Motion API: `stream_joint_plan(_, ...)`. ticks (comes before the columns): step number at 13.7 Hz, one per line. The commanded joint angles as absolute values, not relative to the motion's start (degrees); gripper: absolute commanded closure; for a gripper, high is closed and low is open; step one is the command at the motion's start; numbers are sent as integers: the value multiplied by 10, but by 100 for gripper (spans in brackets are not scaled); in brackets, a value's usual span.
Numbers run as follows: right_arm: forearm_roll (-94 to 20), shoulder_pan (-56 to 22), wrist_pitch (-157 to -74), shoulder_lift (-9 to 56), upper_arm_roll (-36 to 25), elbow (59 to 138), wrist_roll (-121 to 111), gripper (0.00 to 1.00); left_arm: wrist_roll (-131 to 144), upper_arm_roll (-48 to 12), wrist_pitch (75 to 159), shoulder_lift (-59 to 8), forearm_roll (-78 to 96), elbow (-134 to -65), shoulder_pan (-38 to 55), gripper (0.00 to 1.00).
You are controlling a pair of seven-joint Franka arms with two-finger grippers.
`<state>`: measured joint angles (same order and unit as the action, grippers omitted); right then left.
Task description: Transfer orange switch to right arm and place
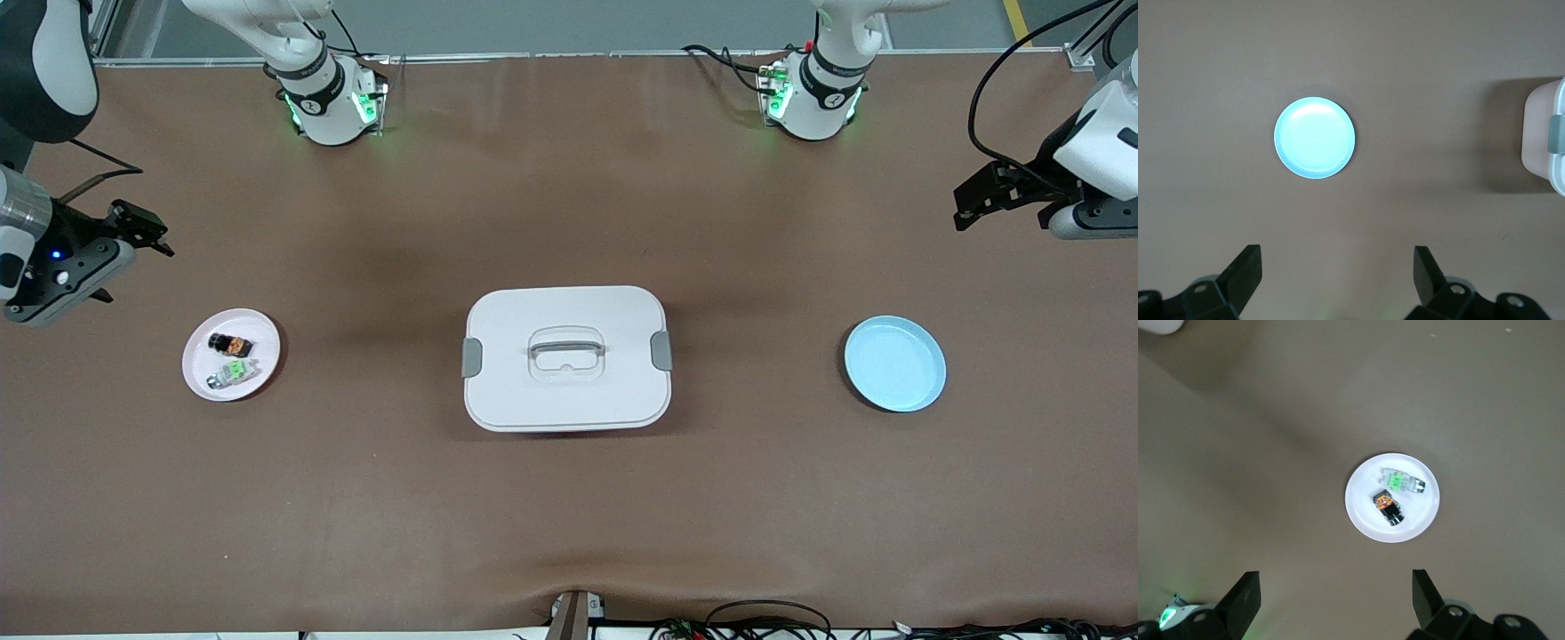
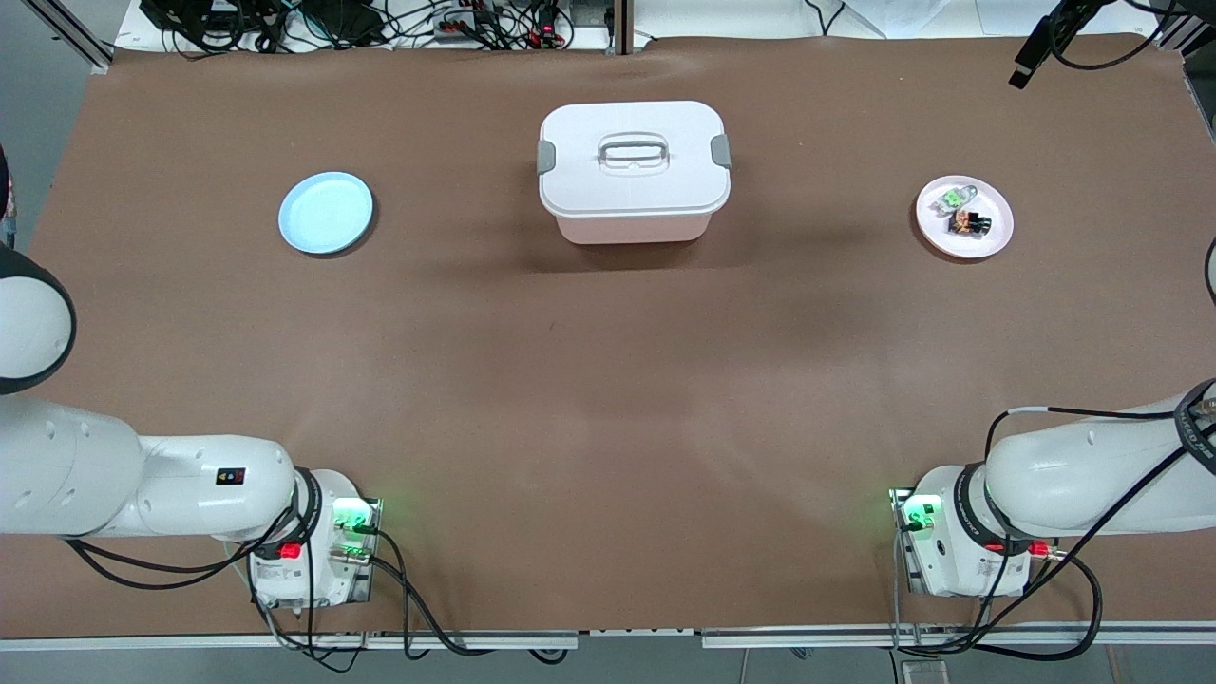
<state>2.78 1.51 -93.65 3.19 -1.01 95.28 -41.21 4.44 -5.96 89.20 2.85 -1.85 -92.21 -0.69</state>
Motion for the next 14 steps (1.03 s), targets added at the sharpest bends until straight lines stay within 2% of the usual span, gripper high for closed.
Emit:
stream_joint_plan(1,47,20,-916,32,-11,902,-382,0,33,-61,890,31,-15,-918,-10,0)
stream_joint_plan(4,42,46,-923,33,-11,883,-311,0,33,-61,890,31,-16,-918,-10,0)
stream_joint_plan(8,49,43,-920,35,-9,858,-65,0,33,-62,889,32,-16,-919,-10,0)
stream_joint_plan(14,2,47,-931,34,-11,865,15,0,33,-62,889,32,-16,-919,-10,0)
